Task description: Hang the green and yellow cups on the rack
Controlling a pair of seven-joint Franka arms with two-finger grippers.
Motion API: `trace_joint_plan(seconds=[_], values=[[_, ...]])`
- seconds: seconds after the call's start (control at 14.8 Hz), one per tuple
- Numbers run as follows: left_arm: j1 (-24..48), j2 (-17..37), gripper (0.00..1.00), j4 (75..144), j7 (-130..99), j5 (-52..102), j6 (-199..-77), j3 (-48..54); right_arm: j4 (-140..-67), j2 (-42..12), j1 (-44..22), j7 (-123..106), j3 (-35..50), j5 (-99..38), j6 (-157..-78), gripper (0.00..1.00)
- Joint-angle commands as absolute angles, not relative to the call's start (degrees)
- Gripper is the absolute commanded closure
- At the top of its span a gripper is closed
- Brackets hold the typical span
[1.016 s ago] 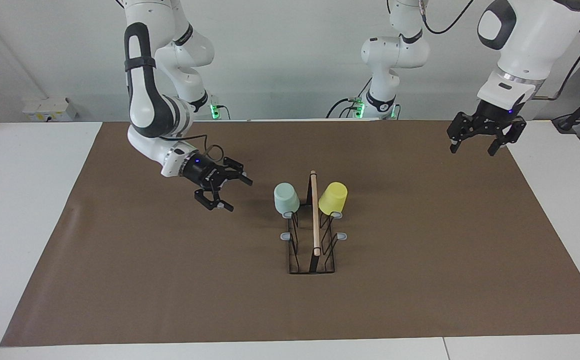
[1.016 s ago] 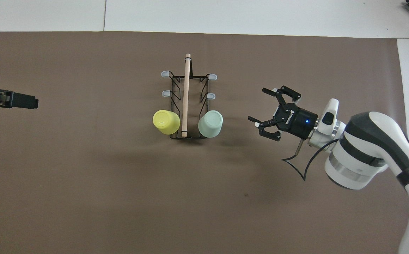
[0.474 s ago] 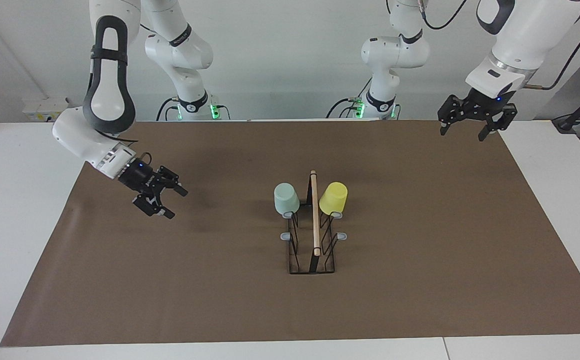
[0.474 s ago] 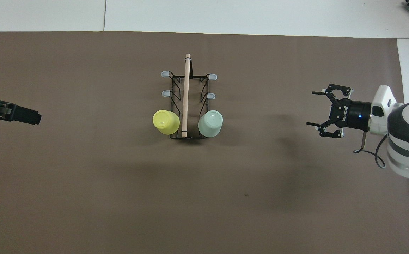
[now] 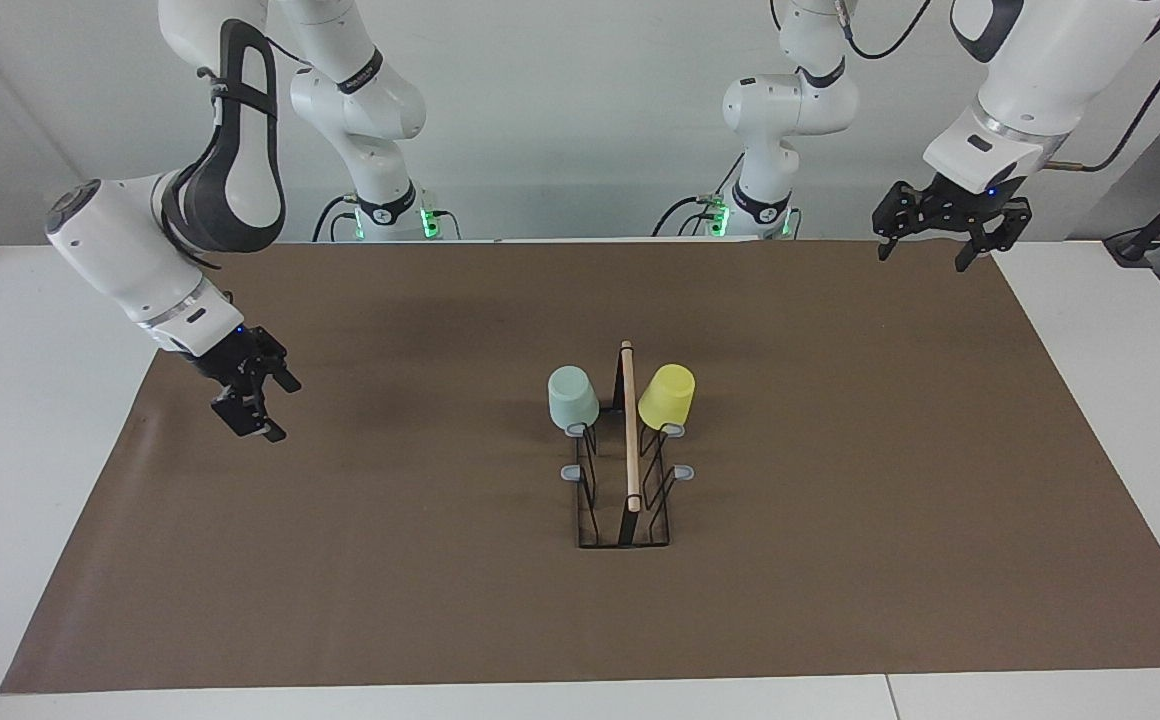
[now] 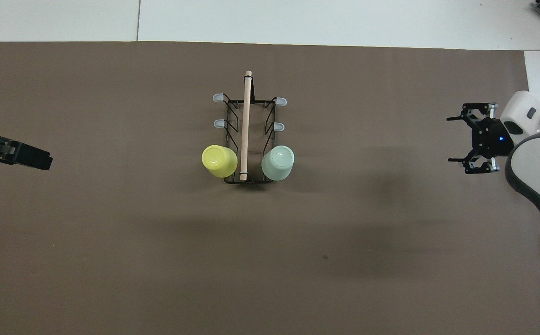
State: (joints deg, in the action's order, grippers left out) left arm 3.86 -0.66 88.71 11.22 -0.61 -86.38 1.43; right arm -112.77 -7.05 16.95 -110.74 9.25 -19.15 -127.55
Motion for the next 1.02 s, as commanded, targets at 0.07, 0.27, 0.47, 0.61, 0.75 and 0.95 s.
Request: trace_joint_plan(seconds=[0.07,0.27,0.47,0.61,0.75,0.95], values=[[3.51,0.0,0.0,86.57,6.52,-1.41,-84.64,2.37,-111.97,-6.5,16.35,-91.9,9.84,-9.61,-130.68,0.0],[2.99,-0.26,0.0,87.27,6.76,-1.23,-84.64,2.37,-111.97,-6.5,13.64,-75.29,10.28,-1.25,-132.01,0.0],[2.9,-0.79,0.0,88.33,7.12,-0.79,-85.08,1.93,-111.97,-6.24,10.03,-60.52,10.28,5.42,-131.84,0.0],[2.9,-0.79,0.0,88.68,7.12,-0.79,-85.17,1.93,-111.97,-6.15,6.96,-50.5,10.28,9.3,-131.05,0.0],[2.9,-0.88,0.0,88.77,7.21,-0.79,-85.17,1.76,-111.97,-5.89,4.23,-40.92,10.28,11.77,-130.52,0.0],[2.99,-1.4,0.0,89.82,7.21,-0.79,-85.6,1.76,-111.62,-4.93,0.71,-23.53,10.28,12.3,-128.07,0.0]])
